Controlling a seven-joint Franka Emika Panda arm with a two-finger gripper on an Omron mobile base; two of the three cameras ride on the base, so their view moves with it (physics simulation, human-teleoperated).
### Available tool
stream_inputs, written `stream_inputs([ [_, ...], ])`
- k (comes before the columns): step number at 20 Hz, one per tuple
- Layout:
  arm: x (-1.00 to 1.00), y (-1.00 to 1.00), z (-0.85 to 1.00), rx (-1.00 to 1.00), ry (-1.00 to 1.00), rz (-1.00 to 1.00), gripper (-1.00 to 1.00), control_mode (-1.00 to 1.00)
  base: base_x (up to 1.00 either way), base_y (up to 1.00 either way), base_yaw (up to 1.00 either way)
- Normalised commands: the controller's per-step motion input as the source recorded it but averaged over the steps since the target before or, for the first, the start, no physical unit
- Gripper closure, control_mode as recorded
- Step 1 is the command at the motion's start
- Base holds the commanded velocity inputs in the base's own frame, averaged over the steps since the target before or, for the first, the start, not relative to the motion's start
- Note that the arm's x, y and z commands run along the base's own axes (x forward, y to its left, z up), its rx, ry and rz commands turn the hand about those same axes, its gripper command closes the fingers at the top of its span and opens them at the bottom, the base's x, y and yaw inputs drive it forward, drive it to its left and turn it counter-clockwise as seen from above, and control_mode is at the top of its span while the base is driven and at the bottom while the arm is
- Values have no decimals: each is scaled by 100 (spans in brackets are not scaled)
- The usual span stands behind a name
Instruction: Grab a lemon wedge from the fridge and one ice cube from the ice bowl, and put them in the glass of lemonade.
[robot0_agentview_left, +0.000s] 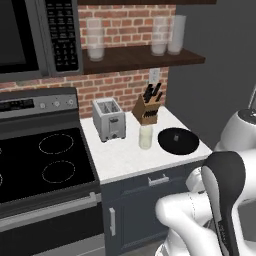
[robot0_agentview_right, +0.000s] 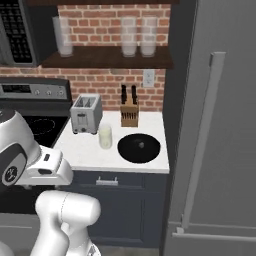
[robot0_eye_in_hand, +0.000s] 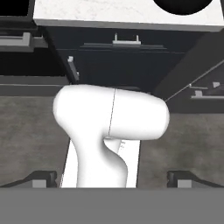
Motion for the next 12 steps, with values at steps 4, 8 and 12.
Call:
stream_inputs([
  [4, 0, 0, 0, 0, 0, 0, -100, 100, -87, -19, 2],
  [8, 0, 0, 0, 0, 0, 0, -100, 100, -59, -43, 0],
  [12, 0, 0, 0, 0, 0, 0, -100, 100, -32, -52, 0],
])
